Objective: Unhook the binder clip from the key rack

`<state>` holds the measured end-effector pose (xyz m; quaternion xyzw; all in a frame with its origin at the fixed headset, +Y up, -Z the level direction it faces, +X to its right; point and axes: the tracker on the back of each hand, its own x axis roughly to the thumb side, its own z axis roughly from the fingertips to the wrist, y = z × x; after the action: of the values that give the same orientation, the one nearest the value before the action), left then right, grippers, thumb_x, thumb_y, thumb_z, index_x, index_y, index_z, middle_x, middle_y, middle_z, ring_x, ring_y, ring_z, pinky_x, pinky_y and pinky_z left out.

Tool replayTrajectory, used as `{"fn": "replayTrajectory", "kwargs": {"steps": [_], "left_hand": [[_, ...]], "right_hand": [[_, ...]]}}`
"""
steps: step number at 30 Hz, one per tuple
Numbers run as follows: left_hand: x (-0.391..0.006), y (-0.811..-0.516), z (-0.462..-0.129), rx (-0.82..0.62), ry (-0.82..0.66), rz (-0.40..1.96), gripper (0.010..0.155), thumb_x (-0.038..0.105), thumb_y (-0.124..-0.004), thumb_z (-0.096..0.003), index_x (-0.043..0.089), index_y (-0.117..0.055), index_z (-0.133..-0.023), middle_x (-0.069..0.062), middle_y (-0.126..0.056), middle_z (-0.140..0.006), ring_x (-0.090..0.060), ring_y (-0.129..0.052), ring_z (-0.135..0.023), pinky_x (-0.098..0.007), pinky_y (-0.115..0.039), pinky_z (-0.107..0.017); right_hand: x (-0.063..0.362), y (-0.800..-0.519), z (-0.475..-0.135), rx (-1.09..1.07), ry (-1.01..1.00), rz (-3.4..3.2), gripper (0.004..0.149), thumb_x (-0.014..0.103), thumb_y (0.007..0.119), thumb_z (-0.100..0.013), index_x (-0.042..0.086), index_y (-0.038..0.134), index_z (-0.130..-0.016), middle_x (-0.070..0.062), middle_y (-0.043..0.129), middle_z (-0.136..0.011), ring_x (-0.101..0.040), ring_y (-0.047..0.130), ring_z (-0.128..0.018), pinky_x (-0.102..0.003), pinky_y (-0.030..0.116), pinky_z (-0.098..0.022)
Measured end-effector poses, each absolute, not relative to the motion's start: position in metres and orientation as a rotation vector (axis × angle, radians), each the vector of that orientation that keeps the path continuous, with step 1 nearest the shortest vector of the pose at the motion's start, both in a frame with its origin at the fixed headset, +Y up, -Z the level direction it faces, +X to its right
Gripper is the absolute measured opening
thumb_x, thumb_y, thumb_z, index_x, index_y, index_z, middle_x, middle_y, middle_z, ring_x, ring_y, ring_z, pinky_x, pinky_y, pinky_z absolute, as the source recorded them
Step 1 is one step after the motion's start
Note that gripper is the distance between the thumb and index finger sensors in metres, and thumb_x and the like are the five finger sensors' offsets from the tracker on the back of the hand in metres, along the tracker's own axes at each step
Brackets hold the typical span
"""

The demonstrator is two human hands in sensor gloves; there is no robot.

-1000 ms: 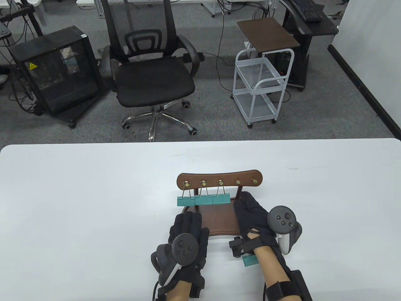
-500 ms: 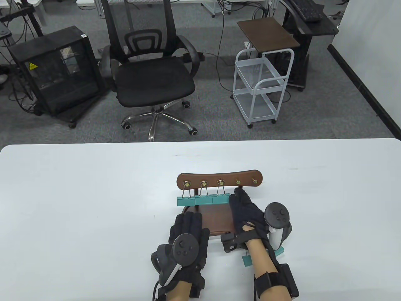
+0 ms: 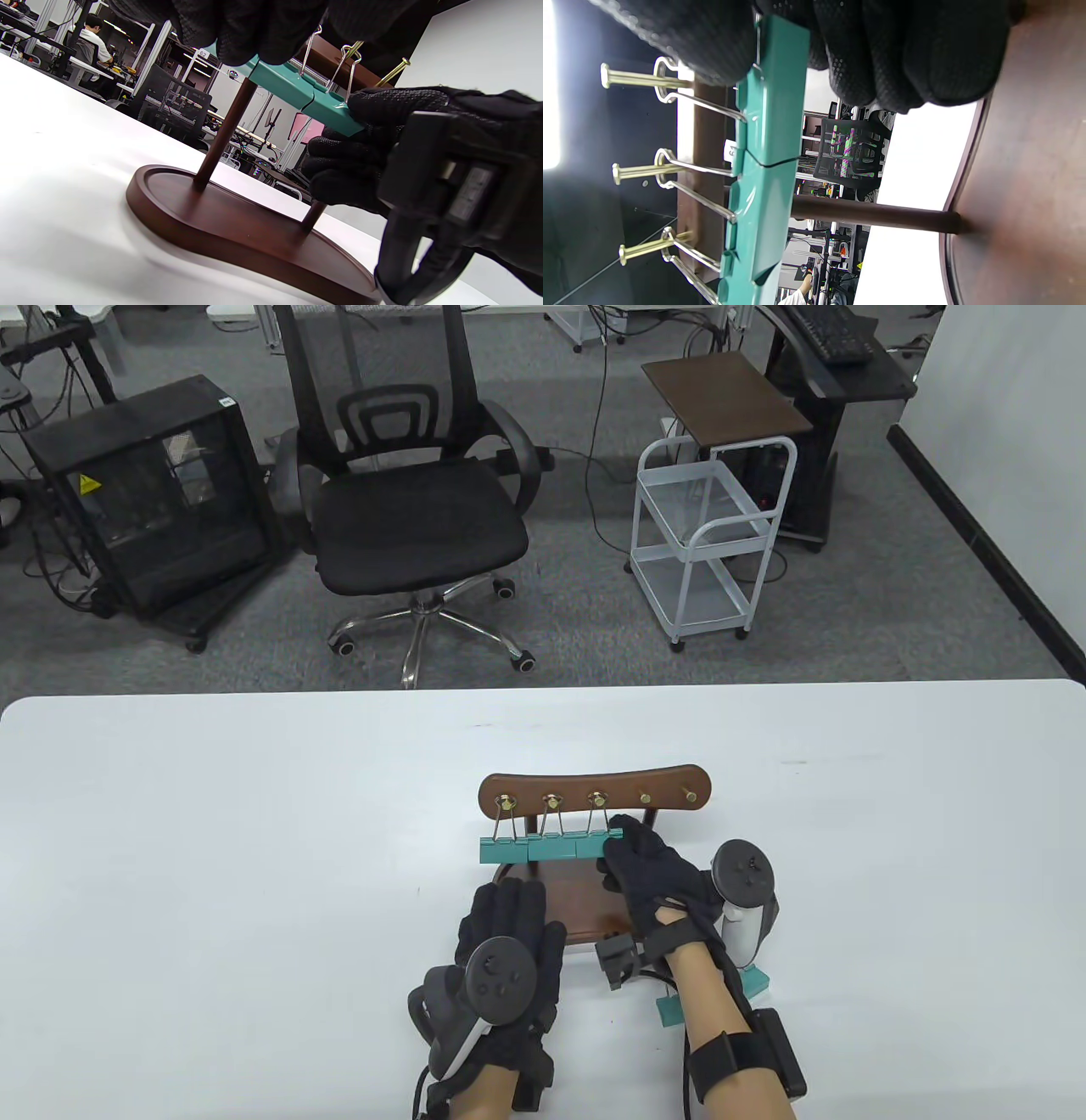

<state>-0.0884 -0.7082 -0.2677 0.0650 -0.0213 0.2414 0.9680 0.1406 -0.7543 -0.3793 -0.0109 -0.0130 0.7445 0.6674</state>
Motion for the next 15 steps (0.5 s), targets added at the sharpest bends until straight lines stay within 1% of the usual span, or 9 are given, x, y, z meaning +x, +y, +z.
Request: {"fn": "replayTrajectory", "kwargs": {"steps": [6, 15], "left_hand": [[-0.0884, -0.7078, -0.2674, 0.133, -0.044, 0.486, 0.061, 0.053, -0.060, -0.0546, 0.028, -0.062, -0.110, -0.003, -0.059, -0.118, -0.032, -0.050, -0.111, -0.053, -0.051, -0.076], [-0.0887, -0.7077, -0.2674, 0.132, -0.043, 0.484, 0.061, 0.053, -0.060, -0.0546, 0.028, -0.062, -0.110, -0.003, -0.059, -0.118, -0.031, -0.050, -0.110, -0.053, -0.051, -0.076]], "right_hand": [[0.1412, -0.7530, -0.3792, -0.020, -0.034, 1.668, 0.057, 0.041, 0.083, -0.039, 0.017, 0.070, -0.089, -0.021, 0.089, -0.077, -0.042, 0.093, -0.062, -0.045, 0.087, -0.043], [0.1455, -0.7522, -0.3790, -0.013, -0.068, 1.660, 0.054, 0.041, 0.083, -0.039, 0.018, 0.073, -0.086, -0.019, 0.092, -0.074, -0.040, 0.095, -0.059, -0.044, 0.088, -0.041]]}}
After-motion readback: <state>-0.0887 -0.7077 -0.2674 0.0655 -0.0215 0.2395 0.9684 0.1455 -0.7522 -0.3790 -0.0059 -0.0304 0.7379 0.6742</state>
